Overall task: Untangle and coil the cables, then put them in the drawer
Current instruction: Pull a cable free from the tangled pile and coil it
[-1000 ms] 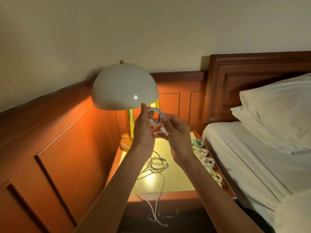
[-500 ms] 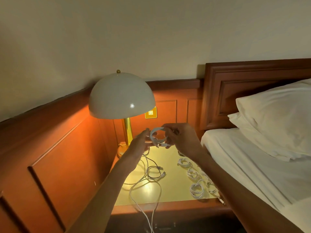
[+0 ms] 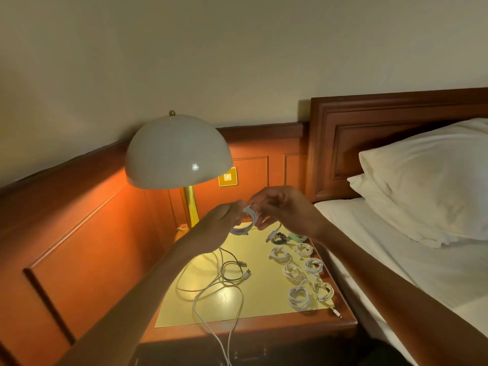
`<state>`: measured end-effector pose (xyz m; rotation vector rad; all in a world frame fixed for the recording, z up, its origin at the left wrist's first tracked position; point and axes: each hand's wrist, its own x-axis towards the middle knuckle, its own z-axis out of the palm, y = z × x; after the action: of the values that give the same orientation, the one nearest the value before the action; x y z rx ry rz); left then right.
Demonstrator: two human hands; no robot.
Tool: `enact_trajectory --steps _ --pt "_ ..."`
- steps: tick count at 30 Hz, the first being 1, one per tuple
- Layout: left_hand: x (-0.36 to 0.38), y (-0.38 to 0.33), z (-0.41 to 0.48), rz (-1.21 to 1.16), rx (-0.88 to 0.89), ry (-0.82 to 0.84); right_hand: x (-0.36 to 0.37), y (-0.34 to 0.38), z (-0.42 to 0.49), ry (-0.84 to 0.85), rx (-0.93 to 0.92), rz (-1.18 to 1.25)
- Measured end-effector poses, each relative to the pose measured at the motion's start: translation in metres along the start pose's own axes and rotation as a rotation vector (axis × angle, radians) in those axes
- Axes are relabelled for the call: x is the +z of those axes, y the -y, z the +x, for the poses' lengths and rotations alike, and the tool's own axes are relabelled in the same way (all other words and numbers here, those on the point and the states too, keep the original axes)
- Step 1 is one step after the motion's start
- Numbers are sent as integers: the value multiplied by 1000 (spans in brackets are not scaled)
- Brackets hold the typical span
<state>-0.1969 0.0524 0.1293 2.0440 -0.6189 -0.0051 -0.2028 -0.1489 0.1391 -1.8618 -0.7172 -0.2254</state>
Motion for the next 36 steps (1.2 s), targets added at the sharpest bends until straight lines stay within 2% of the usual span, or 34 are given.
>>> enact_trajectory --steps 3,7,11,13,15,18,20,22,24,29,31,34,36 --pt "2 -6 -2 -44 67 -45 -6 -2 -3 -21 -30 -23" --pt "2 1 -2 -35 120 -51 -5 -12 -7 -80 -189 -231" --pt "6 8 -5 44 139 -38 -10 -24 -3 -187 -434 -643" --pt "9 9 -7 49 130 -62 -3 -25 -3 -207 -443 -802" --pt "12 10 -7 53 107 -108 9 -20 -5 -250 -328 -757" --pt "16 8 -7 59 86 -186 21 -15 -4 -354 -130 -545" --pt "18 7 -5 35 66 -216 27 -15 -2 -357 -3 -354" --pt "18 8 -4 60 63 -222 33 -13 -3 -326 151 -145" --pt "19 12 -2 138 80 -228 34 -12 -6 -293 284 -70" --pt "18 22 -2 312 92 -307 29 -8 -11 -55 527 229" --pt "18 24 -2 339 134 -311 29 -7 -14 -42 545 225" --pt "21 29 -2 391 194 -293 34 -9 -14 -89 536 68" --pt "20 32 -1 428 225 -299 35 -7 -14 -77 560 81"
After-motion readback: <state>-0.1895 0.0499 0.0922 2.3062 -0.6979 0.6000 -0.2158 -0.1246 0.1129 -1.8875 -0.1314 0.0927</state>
